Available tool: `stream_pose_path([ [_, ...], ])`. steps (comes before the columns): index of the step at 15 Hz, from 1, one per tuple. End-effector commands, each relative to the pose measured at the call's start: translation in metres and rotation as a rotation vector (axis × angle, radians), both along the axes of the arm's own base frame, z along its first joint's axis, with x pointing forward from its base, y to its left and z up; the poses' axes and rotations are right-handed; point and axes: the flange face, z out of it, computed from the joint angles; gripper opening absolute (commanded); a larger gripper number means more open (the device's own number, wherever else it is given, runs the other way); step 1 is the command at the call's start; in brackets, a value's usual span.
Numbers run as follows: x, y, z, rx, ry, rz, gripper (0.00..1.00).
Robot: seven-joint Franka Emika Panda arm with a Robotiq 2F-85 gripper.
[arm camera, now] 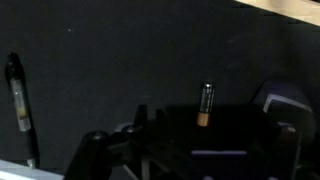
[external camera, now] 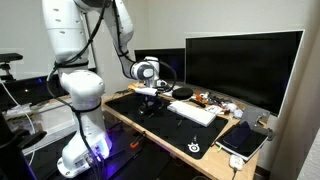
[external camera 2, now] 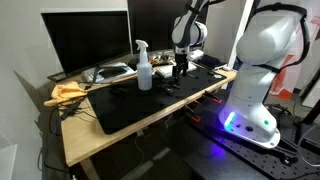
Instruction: Put the mouse and the small thing that is next to it on the right side of the spray bottle
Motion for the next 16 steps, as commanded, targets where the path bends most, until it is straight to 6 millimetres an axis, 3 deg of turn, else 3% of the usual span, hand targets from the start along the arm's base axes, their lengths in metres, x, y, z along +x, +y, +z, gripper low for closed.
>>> stream_pose_path([
  [1,-0.012,-0.003,0.019,-0.001,-0.035,0.04,1.0],
  [2,0.001,-0.006,0.022,-0.003,-0.032,0.043,1.0],
  [5,-0.009,-0.004,0.03,-0.002,-0.034,0.06,1.0],
  [6,0.001,-0.006,0.034,-0.002,-0.032,0.068,1.0],
  [8,-0.009,-0.004,0.042,-0.002,-0.04,0.07,1.0],
  [10,0.0,-0.007,0.052,0.003,-0.045,0.068,1.0],
  [11,-0.001,-0.008,0.057,0.004,-0.05,0.067,1.0],
  [12,-0.015,-0.007,0.062,0.01,-0.06,0.07,1.0],
  [14,-0.003,-0.012,0.08,0.015,-0.071,0.066,1.0],
  [16,-0.022,-0.01,0.09,0.02,-0.083,0.066,1.0],
])
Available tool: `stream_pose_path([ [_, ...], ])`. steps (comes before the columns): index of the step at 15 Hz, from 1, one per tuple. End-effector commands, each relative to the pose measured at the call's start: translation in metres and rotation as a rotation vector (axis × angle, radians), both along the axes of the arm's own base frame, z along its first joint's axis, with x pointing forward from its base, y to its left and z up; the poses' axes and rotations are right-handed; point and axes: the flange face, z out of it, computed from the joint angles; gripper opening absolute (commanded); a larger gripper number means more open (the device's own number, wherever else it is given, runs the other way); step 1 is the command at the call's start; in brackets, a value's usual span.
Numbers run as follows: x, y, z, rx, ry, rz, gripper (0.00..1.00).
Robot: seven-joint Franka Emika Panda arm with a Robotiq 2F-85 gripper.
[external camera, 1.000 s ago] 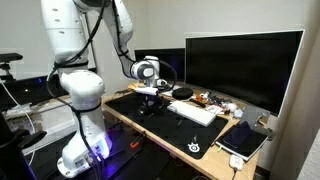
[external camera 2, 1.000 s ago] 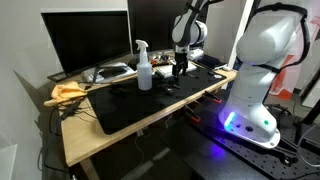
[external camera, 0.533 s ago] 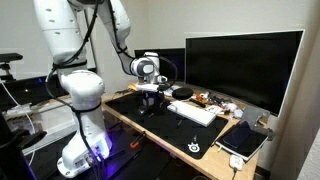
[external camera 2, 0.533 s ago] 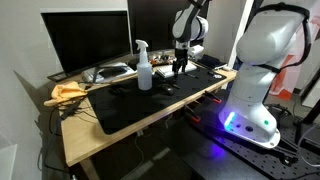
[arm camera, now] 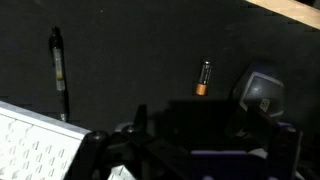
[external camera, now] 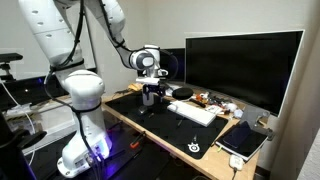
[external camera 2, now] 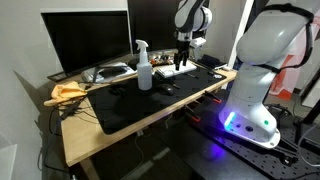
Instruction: Put the mouse and the small thing that is next to it on the right side of the spray bottle
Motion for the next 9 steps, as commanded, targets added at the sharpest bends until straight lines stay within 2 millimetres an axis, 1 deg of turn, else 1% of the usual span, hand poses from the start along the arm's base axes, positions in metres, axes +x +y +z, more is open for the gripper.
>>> stream_pose_path([
  [1,-0.014,-0.002,0.034,0.018,-0.021,0.002,1.0],
  [2,-0.012,-0.003,0.044,0.021,-0.021,-0.002,1.0],
  [3,-0.019,-0.002,0.048,0.024,-0.024,-0.005,1.0],
  [4,-0.02,-0.003,0.056,0.026,-0.026,-0.01,1.0],
  [9,-0.017,-0.007,0.088,0.041,-0.038,-0.025,1.0],
])
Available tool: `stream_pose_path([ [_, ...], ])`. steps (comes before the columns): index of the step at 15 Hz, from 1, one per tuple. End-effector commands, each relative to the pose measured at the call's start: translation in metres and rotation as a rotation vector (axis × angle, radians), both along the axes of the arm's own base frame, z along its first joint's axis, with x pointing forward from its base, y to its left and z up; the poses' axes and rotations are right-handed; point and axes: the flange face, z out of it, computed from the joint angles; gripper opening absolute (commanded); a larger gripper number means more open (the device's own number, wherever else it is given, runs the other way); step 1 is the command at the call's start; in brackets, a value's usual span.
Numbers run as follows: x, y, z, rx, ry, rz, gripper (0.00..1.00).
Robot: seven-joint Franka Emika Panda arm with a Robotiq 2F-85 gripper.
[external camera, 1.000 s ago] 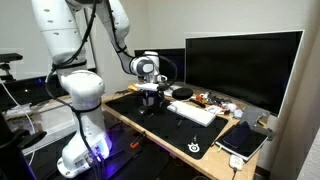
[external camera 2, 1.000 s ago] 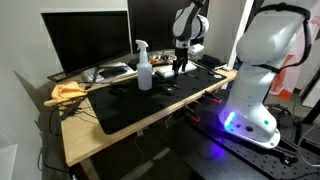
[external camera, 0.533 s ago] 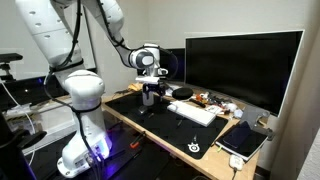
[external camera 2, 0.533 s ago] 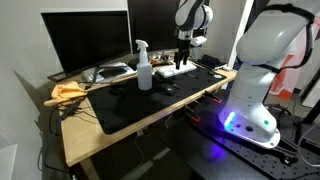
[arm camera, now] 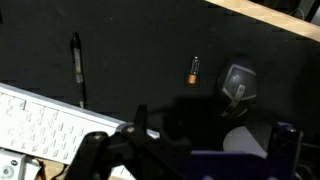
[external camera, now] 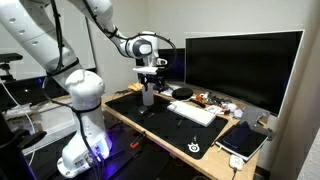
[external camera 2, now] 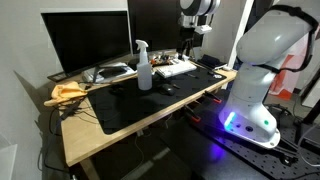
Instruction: Put the mouse and the small thing that is next to it on the right side of the spray bottle
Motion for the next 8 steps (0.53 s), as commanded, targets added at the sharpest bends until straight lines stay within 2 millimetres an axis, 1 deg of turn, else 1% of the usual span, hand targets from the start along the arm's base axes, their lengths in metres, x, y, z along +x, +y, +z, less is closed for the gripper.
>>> stream_pose_path([
  [1,0.001,-0.0025,0.0272,0.021,-0.01,-0.008,1.0],
  [4,0.0067,-0.0061,0.0364,0.027,-0.004,-0.017,1.0],
  [5,0.0047,-0.0056,0.0275,0.01,-0.012,-0.012,1.0],
  [8,0.0067,-0.007,0.0316,0.012,-0.015,-0.014,1.0],
])
